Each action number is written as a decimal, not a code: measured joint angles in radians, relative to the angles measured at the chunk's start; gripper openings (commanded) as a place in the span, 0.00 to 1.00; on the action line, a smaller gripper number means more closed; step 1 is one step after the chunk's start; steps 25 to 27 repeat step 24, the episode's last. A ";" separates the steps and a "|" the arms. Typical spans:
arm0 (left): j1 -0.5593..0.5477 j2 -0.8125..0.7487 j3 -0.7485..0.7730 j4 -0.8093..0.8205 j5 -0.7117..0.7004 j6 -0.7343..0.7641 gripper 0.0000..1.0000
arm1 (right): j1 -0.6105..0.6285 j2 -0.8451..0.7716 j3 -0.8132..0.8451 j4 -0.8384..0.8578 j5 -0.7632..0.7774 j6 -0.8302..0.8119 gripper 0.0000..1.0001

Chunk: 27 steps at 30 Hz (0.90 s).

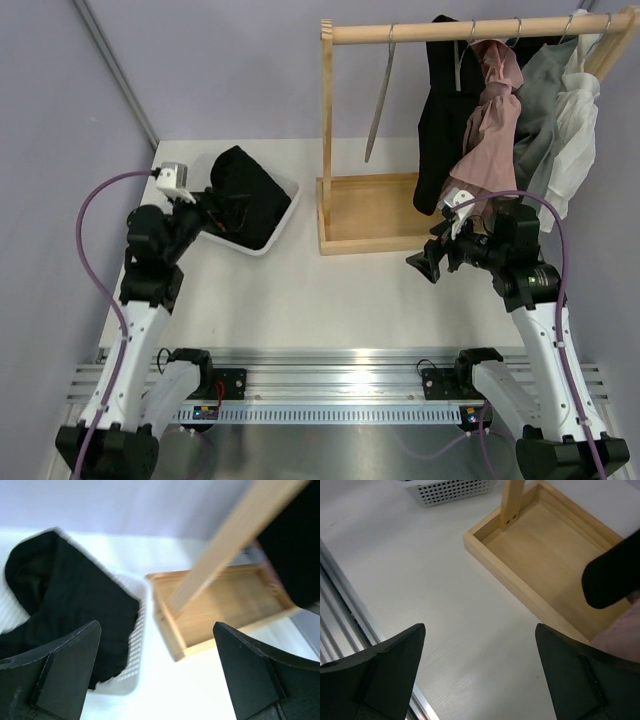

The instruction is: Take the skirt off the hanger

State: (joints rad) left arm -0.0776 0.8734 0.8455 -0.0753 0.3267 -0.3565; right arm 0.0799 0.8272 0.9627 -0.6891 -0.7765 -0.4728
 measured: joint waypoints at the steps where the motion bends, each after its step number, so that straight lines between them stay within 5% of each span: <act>1: 0.000 -0.047 -0.023 0.029 0.040 0.003 0.99 | -0.001 -0.011 0.000 0.021 0.039 0.035 0.99; 10: -0.008 -0.388 -0.180 0.054 0.238 0.020 0.99 | -0.002 -0.055 0.035 0.138 0.320 0.268 0.99; 27: -0.008 -0.394 -0.202 -0.024 0.254 0.032 0.99 | -0.002 -0.097 0.041 0.178 0.498 0.428 0.99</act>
